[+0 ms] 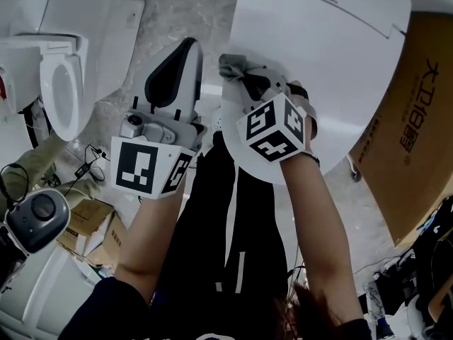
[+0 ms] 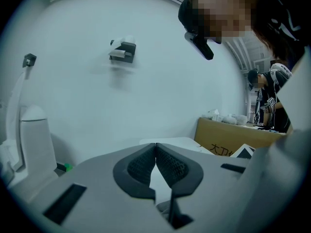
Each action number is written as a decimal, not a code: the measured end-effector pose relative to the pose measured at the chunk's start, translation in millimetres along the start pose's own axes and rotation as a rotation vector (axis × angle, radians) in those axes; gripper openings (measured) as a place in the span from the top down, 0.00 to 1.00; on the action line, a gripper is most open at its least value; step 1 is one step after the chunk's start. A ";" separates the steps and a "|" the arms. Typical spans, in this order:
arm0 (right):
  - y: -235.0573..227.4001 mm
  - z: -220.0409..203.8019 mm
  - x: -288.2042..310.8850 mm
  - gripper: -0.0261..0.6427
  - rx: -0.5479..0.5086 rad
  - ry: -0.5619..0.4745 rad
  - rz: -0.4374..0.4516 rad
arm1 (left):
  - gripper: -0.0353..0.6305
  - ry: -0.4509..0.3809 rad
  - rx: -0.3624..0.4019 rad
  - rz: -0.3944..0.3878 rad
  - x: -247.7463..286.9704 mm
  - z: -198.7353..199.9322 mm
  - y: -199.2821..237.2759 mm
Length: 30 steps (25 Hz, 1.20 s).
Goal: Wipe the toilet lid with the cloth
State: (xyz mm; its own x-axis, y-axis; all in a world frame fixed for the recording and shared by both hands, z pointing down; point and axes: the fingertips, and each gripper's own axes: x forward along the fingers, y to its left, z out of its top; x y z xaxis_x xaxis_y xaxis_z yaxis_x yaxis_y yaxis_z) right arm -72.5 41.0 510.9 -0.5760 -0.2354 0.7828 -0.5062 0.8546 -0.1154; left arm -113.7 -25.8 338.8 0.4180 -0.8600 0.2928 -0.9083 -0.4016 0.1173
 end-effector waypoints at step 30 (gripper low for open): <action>-80.2 -177.9 -148.1 0.91 0.483 -0.020 -0.514 | 0.92 0.015 0.005 -0.070 14.9 -3.3 -28.4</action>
State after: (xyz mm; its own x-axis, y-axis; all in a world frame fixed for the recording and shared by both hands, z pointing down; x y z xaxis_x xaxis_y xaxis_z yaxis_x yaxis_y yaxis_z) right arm 167.6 89.7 513.1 -0.1969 -0.5662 0.8004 -0.9430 0.3329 0.0035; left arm -81.7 -26.1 343.0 0.4799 -0.8249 0.2987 -0.8769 -0.4620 0.1328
